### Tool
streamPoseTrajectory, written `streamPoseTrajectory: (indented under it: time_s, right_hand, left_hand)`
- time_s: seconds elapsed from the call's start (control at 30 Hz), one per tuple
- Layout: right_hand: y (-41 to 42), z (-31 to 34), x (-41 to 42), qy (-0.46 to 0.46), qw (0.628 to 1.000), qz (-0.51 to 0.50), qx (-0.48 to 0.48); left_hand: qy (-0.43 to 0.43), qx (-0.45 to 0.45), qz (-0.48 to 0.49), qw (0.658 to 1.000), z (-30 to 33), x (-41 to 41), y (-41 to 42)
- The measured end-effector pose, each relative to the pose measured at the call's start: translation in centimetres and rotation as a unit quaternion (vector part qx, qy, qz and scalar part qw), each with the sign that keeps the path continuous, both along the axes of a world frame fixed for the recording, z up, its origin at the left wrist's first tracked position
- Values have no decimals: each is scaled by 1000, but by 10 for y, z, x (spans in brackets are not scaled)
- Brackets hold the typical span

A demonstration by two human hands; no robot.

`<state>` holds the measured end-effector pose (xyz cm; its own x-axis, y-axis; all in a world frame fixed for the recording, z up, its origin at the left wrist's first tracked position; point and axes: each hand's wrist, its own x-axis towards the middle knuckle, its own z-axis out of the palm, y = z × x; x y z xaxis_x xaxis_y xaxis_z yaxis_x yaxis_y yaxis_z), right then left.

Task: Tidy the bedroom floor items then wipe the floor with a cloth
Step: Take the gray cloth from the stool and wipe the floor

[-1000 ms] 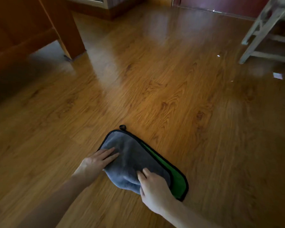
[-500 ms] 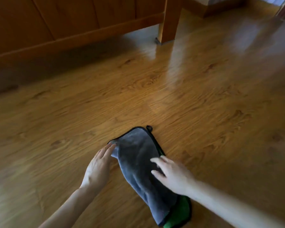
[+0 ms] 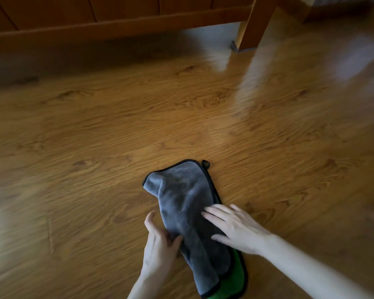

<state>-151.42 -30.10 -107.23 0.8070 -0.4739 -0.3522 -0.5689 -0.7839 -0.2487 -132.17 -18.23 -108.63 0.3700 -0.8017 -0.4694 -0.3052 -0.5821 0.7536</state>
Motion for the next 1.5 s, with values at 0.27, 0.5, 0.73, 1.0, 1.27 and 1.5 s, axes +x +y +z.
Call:
streamPoseTrajectory:
  time_s: [0.27, 0.5, 0.73, 1.0, 1.27, 1.5]
  right_hand:
    - [4, -22, -10, -80, 993, -8, -87]
    - [-1, -18, -6, -103, 987, -39, -113]
    - [0, -8, -6, -49, 975, -11, -216]
    - [-48, 61, -7, -75, 962, -101, -243]
    - [-86, 126, -7, -103, 940, -79, -316]
    - [-26, 49, -22, -24, 984, -50, -169]
  left_hand:
    - [-30, -24, 50, 998, 19, -17, -13]
    - [-72, 42, -136, 987, 31, 40, -14]
    - [-227, 17, -256, 940, 41, 41, -34]
    - [-323, -134, -277, 895, 79, 49, -94]
    - [-378, -320, -311, 811, 120, 69, -131]
    - [-334, -245, -425, 805, 38, 50, -75]
